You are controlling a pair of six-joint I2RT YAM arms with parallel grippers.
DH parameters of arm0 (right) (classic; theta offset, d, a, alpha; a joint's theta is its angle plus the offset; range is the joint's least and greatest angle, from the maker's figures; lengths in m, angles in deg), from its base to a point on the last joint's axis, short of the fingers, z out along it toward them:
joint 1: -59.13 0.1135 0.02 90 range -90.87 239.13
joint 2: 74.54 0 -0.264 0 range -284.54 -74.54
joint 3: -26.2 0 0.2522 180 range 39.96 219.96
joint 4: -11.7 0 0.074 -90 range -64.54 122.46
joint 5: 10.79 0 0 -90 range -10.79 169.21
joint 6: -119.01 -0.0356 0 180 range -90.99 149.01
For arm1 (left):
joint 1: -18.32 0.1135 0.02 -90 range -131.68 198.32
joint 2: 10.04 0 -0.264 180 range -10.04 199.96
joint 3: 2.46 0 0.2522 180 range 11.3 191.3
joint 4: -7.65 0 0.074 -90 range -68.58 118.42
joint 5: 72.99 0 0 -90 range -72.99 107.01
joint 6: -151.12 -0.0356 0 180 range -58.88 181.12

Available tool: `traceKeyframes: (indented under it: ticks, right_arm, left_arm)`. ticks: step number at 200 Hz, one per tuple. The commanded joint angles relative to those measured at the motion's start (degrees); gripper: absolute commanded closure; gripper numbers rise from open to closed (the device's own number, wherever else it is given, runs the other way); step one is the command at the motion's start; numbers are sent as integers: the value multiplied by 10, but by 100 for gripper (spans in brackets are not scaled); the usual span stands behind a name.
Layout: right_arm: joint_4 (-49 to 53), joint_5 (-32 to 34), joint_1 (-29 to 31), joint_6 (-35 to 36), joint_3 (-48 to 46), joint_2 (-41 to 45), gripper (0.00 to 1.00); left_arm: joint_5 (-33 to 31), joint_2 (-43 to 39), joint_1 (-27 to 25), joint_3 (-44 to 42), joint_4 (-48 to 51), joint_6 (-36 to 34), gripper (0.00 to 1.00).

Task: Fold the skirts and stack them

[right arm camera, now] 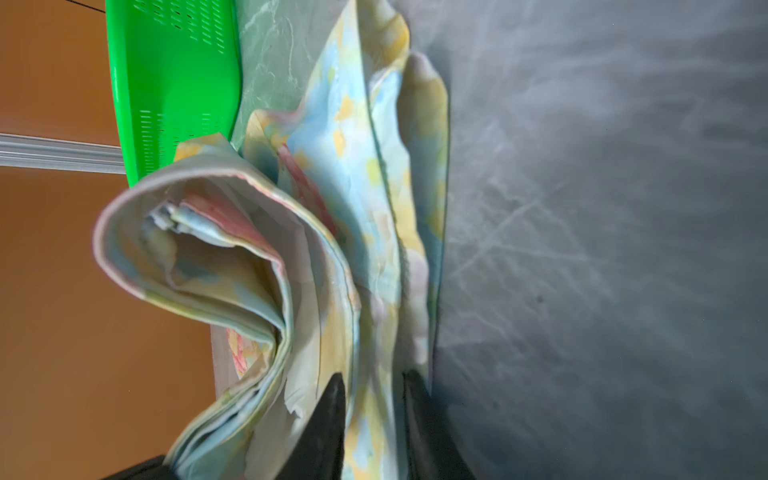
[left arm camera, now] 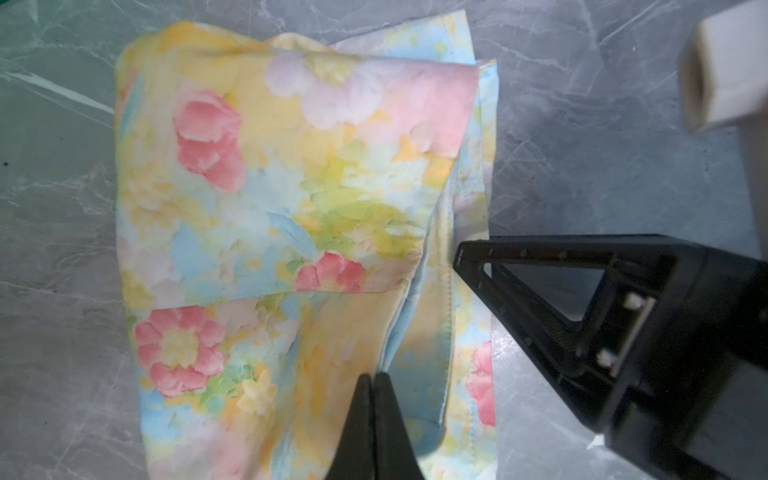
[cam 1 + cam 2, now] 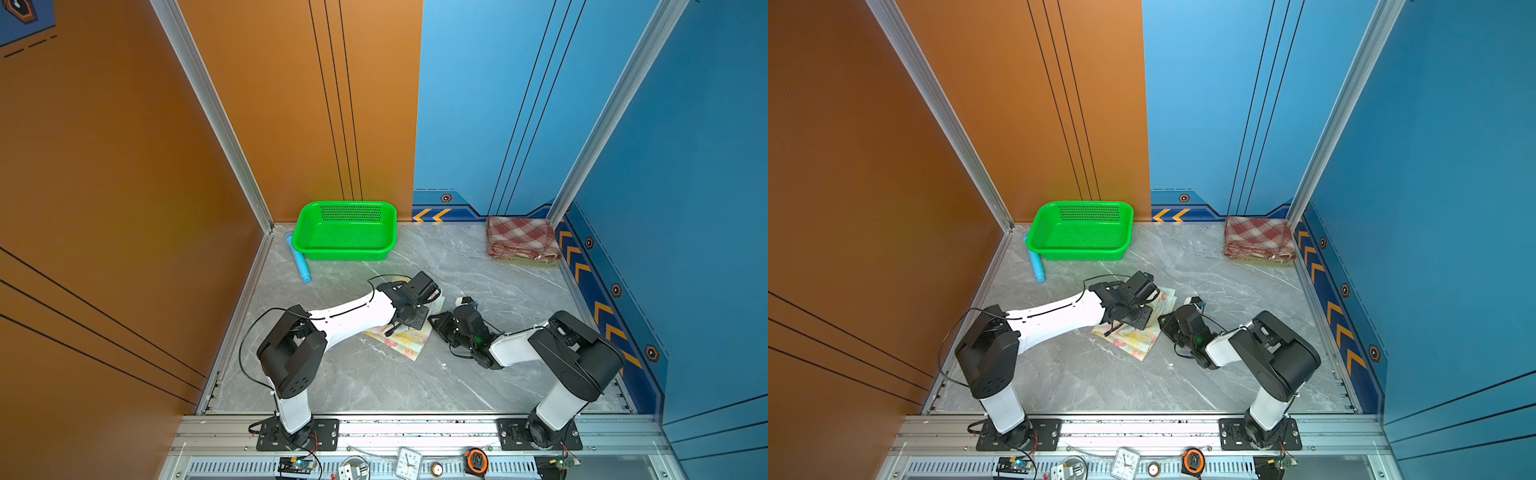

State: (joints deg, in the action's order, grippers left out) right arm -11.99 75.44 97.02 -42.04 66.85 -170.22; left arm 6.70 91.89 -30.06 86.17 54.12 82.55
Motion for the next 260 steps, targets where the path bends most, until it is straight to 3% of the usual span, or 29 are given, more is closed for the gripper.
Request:
traceKeyframes:
  ticks: [1,164,236,260]
  right_arm:
    - [202,51,13,31,-12,9,72]
    - [340,124,49,51,-39,219,67]
    - [244,81,50,20,-37,134,67]
    - [220,75,50,14,-31,106,73]
  left_arm:
    - [-4,1,8,-11,-10,7,100]
    - [6,1,15,-39,-37,17,100]
    - [9,-3,13,-38,-41,19,100]
    - [8,-11,11,-41,-41,22,100]
